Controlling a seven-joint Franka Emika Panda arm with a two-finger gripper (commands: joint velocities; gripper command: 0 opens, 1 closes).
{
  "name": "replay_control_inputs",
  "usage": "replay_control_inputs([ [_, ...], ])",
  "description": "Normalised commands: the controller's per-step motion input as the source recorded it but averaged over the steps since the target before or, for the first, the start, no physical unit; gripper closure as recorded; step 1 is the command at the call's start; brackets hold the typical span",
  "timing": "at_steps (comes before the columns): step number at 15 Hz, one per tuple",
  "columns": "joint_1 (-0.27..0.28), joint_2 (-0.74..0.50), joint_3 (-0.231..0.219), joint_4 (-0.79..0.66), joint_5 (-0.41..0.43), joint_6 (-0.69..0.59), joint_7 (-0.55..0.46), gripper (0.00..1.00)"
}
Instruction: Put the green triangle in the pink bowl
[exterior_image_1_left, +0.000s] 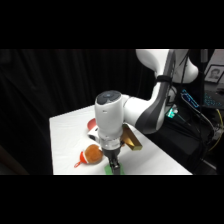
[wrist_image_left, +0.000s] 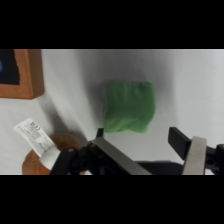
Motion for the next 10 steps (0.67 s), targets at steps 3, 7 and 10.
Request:
replay_control_inputs([
  [3, 0.098, 0.12, -0.081, 0.09, 0.137, 0.15, 0.08, 0.0],
  [7, 0.086, 0.13, -0.062, 0.08, 0.156, 0.15, 0.05, 0.0],
  [10, 0.077, 0.12, -0.051, 0.09, 0.149, 0.13, 0.02, 0.0],
])
